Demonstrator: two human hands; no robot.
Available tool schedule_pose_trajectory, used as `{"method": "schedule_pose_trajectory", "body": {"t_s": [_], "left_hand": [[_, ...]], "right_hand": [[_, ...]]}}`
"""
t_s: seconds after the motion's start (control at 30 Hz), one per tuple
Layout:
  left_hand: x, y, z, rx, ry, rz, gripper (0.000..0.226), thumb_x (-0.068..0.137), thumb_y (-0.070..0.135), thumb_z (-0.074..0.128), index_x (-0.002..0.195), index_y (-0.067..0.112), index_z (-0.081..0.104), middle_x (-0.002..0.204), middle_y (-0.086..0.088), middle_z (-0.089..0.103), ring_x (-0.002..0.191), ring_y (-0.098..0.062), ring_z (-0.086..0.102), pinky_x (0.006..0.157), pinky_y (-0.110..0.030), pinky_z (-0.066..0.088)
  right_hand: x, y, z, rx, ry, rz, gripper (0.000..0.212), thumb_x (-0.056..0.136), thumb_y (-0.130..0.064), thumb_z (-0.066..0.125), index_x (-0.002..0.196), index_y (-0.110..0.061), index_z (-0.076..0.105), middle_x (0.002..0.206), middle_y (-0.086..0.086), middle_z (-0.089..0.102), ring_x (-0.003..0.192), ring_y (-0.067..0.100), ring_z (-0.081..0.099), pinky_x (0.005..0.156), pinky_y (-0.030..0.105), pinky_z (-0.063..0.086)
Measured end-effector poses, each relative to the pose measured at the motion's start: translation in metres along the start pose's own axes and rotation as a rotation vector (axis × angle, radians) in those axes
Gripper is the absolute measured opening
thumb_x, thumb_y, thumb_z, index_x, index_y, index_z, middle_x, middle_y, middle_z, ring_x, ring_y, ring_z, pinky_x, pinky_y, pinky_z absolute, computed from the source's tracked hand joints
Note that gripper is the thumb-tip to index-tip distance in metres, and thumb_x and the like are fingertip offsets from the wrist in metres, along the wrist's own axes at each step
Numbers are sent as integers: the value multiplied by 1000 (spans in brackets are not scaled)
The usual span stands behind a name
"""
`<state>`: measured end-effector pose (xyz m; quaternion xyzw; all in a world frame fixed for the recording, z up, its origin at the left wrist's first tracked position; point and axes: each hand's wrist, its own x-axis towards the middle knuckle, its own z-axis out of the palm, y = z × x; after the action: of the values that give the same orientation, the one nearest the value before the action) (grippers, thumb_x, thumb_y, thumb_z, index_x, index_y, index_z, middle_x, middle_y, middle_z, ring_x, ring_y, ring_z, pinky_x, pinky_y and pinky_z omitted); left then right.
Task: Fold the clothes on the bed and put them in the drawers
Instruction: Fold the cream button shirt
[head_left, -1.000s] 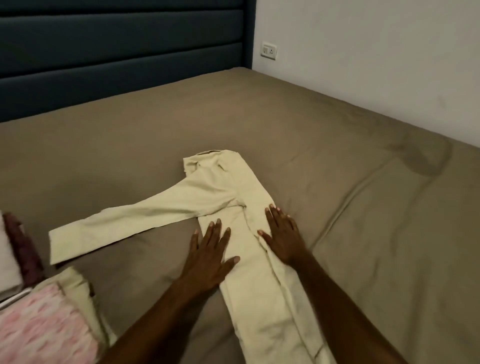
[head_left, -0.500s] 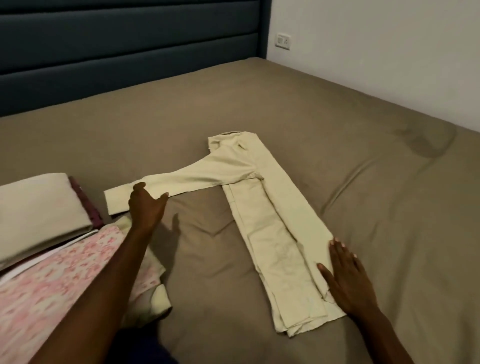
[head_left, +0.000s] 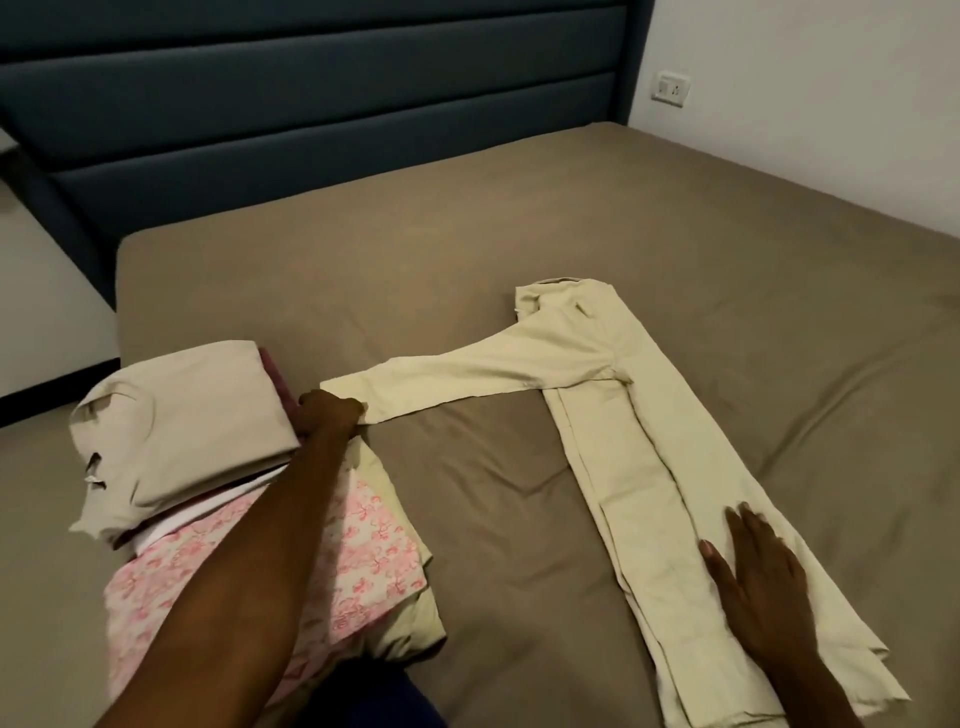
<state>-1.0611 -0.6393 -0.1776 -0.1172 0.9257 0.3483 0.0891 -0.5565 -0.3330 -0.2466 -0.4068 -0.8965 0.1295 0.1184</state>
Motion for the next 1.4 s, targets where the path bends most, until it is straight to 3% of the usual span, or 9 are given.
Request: {"method": "schedule_pose_trajectory", "body": {"t_s": [0.2,0.33,0.5,0.63,0.7,0.83,1.0,1.13,1.4], "left_hand": [[-10,21,2,-671,-88,-89,49,72,18,77,117,1,72,105,-8,72,95,-29,70,86,-47,61],[-61,64,-10,-706,153,242,33,82,18,69,111,6,75,105,-9,76,96,-28,70,83,-35,55],[-205,121,14,-642,40,794,25,88,26,65,103,8,75,94,-4,76,84,-22,70,75,-32,52],[-366,112,66,-317,-184,1174,41,86,22,61,125,20,72,121,-5,74,108,-25,70,89,-36,56],[-430,88,97,-78,-356,1352,47,89,23,57,135,20,66,133,-9,67,119,-29,64,96,-43,54],[-488,27,133,240,-532,1486,39,91,38,43,109,15,68,106,-13,68,97,-36,66,77,-44,53],[-456,-25,134,161,-421,1383,35,81,30,45,102,21,72,100,2,71,89,-21,69,75,-31,56],[-414,-39,123,91,-273,1324,35,77,22,49,104,22,72,99,6,72,83,-17,69,65,-24,56],[-384,-47,132,42,-231,1140,34,89,21,50,115,17,71,110,-1,71,95,-23,70,76,-37,59]], "right_hand": [[-1,-1,-2,19,-19,32,86,96,-75,18,161,-20,31,169,2,25,157,19,18,127,43,13],[-2,-4,-5,9,-33,43,87,96,-75,18,160,-19,32,169,2,25,156,20,20,126,42,11],[-3,-4,-11,123,-62,49,89,91,-81,19,161,-26,28,170,-3,22,157,16,17,127,40,8],[-10,-14,-52,1053,29,259,63,93,-70,52,150,-48,39,156,-10,48,143,8,44,120,41,30],[-1,-12,-79,1461,146,412,74,80,-79,62,136,-30,59,133,-1,67,116,17,67,98,37,51],[-5,-2,-107,1771,-163,707,51,99,-47,57,98,-2,80,108,22,75,81,32,76,65,35,63],[-21,28,-84,1388,-104,723,44,71,-10,84,104,16,69,114,41,65,94,55,67,53,52,58],[-32,22,-89,1305,5,711,23,82,5,76,97,18,65,94,21,64,88,47,65,43,58,55],[-37,32,-103,36,16,354,43,80,-40,80,114,-18,68,110,6,68,95,27,62,79,36,48]]}}
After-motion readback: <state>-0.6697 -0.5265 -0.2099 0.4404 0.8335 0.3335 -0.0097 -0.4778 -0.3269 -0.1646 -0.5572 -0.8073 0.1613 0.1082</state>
